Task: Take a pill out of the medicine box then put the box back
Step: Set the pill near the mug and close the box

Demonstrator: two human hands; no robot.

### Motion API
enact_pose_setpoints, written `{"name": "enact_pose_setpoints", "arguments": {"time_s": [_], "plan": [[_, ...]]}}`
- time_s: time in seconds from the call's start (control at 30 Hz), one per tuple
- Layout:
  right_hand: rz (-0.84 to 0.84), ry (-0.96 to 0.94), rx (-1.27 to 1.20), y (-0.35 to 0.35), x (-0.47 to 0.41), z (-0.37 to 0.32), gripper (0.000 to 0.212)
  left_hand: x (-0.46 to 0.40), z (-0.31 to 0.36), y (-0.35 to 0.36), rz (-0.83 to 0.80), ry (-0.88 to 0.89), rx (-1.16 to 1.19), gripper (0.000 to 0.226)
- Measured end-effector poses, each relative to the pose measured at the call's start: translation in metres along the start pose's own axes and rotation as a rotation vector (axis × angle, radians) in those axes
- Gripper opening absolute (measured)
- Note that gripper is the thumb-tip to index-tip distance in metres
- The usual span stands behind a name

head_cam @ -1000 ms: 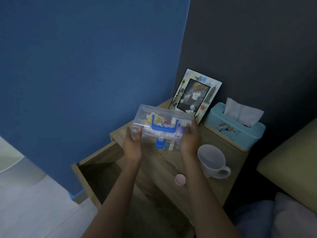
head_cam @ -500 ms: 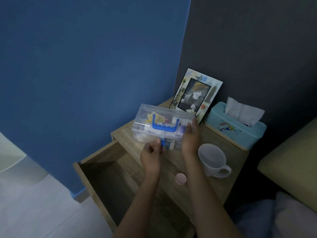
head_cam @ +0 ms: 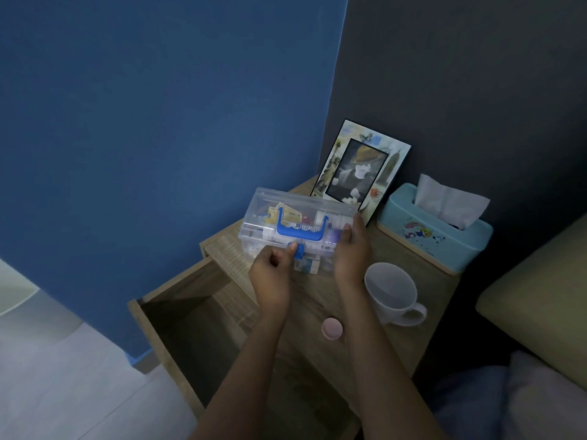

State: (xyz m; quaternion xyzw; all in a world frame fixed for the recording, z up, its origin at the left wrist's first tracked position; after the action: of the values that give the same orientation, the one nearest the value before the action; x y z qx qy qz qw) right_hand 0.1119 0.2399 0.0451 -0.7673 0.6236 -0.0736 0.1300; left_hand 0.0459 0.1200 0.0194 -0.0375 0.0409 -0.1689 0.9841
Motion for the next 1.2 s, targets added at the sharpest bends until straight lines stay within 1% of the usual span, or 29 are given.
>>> {"name": "enact_pose_setpoints", "arguments": {"time_s": [0.1, 0.2, 0.37, 0.47, 0.53, 0.63, 0.7, 0.8, 0.87, 0.93, 1.03, 1.1, 1.13, 1.17, 1.2], "plan": [[-0.001, -0.005, 0.01, -0.001, 0.0, 0.0, 0.046, 0.001, -0.005, -0.001, -0.007, 0.076, -0.055, 0.031], [-0.01, -0.003, 0.013, -0.001, -0.001, 0.0, 0.046, 0.0, -0.005, 0.001, 0.025, 0.127, -0.07, 0.025], [-0.031, 0.015, 0.01, -0.002, -0.001, 0.0, 0.047, -0.003, -0.001, 0.007, 0.029, 0.117, -0.114, 0.029], [-0.038, 0.014, 0.01, -0.002, -0.001, 0.0, 0.047, -0.002, -0.001, 0.007, 0.015, 0.138, -0.161, 0.029], [-0.034, 0.016, -0.007, -0.002, -0.001, 0.0, 0.047, -0.002, -0.001, 0.006, 0.013, 0.151, -0.149, 0.03], [-0.035, 0.012, 0.005, -0.002, -0.001, 0.001, 0.047, -0.002, -0.007, 0.008, -0.027, 0.166, -0.209, 0.038], [-0.034, 0.0, 0.018, -0.002, -0.002, 0.002, 0.047, 0.0, -0.014, 0.01, -0.08, 0.119, -0.239, 0.048], [-0.031, -0.009, 0.029, -0.001, -0.004, 0.003, 0.047, -0.003, -0.019, 0.009, -0.116, 0.086, -0.192, 0.053], [-0.027, -0.018, 0.047, -0.001, -0.005, 0.003, 0.047, -0.007, -0.022, 0.008, -0.168, 0.094, -0.145, 0.052], [-0.029, -0.024, 0.052, -0.001, -0.005, 0.004, 0.047, -0.006, -0.024, 0.008, -0.216, 0.057, -0.09, 0.052], [-0.036, -0.025, 0.048, -0.001, -0.004, 0.003, 0.047, -0.004, -0.027, 0.007, -0.298, 0.002, 0.052, 0.05], [-0.035, -0.024, 0.051, -0.002, -0.004, 0.004, 0.047, -0.005, -0.027, 0.003, -0.364, -0.031, 0.073, 0.054], [-0.033, -0.018, 0.041, -0.002, -0.003, 0.004, 0.047, -0.008, -0.025, -0.002, -0.36, -0.039, 0.044, 0.057], [-0.028, -0.005, 0.021, -0.002, -0.003, 0.003, 0.048, -0.014, -0.023, -0.009, -0.3, -0.044, 0.016, 0.058], [-0.012, 0.021, -0.015, -0.002, -0.003, 0.001, 0.048, -0.022, -0.019, -0.02, -0.179, -0.062, 0.0, 0.058]]}}
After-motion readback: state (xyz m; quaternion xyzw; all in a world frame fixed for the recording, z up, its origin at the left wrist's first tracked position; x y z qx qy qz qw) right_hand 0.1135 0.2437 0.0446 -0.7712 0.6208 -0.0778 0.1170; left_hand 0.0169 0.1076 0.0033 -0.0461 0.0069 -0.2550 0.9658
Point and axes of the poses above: each hand's wrist, its own x-axis away from the middle knuckle, its own y-axis out of the palm, z = x × y, the point moved 2 cm from there along -x, towards the middle knuckle, and after that the axes turned 2 degrees about y, right-handed, at the moved point
